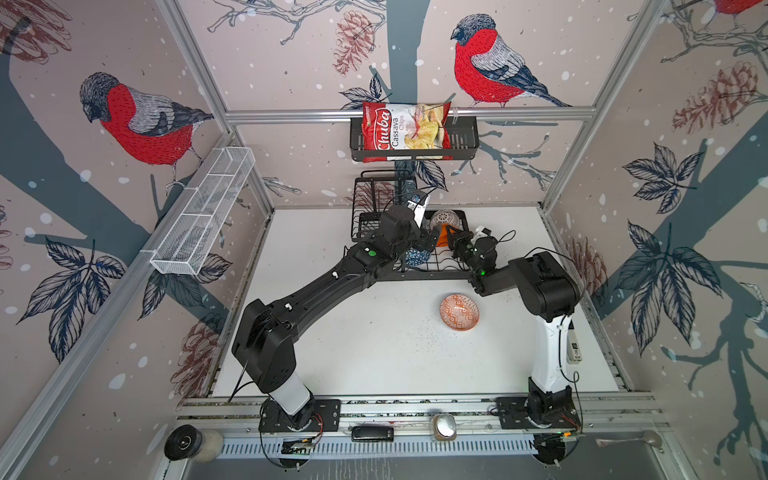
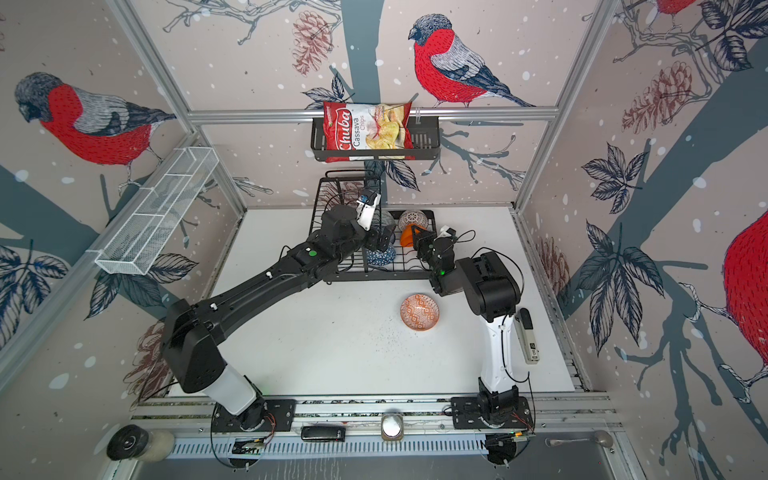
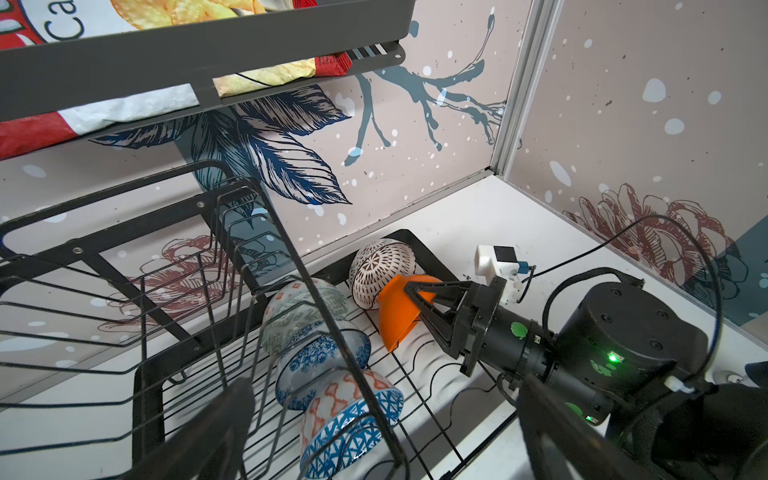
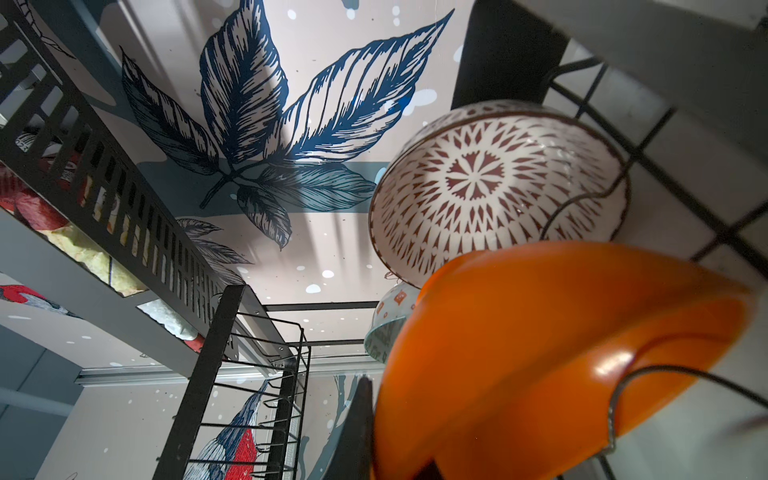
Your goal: Load the bowls into the dish rack
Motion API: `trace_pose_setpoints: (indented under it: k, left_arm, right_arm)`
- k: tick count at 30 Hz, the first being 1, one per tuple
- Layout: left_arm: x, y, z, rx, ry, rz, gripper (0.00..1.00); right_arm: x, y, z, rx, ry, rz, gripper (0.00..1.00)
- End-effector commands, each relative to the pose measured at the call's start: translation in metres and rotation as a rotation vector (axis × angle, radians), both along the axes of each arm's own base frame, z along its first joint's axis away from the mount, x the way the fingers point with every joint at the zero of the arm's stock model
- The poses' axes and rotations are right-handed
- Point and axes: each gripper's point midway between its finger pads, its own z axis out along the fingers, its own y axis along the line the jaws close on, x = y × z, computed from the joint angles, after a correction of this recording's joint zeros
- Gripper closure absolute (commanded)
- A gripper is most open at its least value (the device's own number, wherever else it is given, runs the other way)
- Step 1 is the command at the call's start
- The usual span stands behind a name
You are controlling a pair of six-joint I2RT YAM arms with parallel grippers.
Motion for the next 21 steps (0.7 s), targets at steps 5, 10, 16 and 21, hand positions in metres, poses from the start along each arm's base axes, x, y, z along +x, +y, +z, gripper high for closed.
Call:
trace_pose_setpoints:
  k: [5, 10, 16, 21]
  left_arm:
    - [0.0015, -0.0007, 0.0039, -0.021, -0.007, 0.001, 0.02]
    - [0.0015, 0.0004, 0.005, -0.019, -0.01, 0.005, 0.02]
    - [0.0019, 0.0013, 0.0046, -0.018, -0.009, 0.008, 0.02]
    - [0.0019, 0.0017, 0.0053, -0.019, -0.011, 0.01, 0.02]
  right_arm:
    - [-0.0017, 0.0011, 0.0001, 0.005, 0.016, 0.01, 0.89]
    - [-0.0013, 0.0031, -0.0015, 0.008, 0.022, 0.022, 0.88]
    - [-0.0004, 0.0043, 0.0008, 0.012, 0.017, 0.028, 0.84]
    - [0.0005, 0.0035, 0.0008, 0.01, 0.017, 0.026, 0.83]
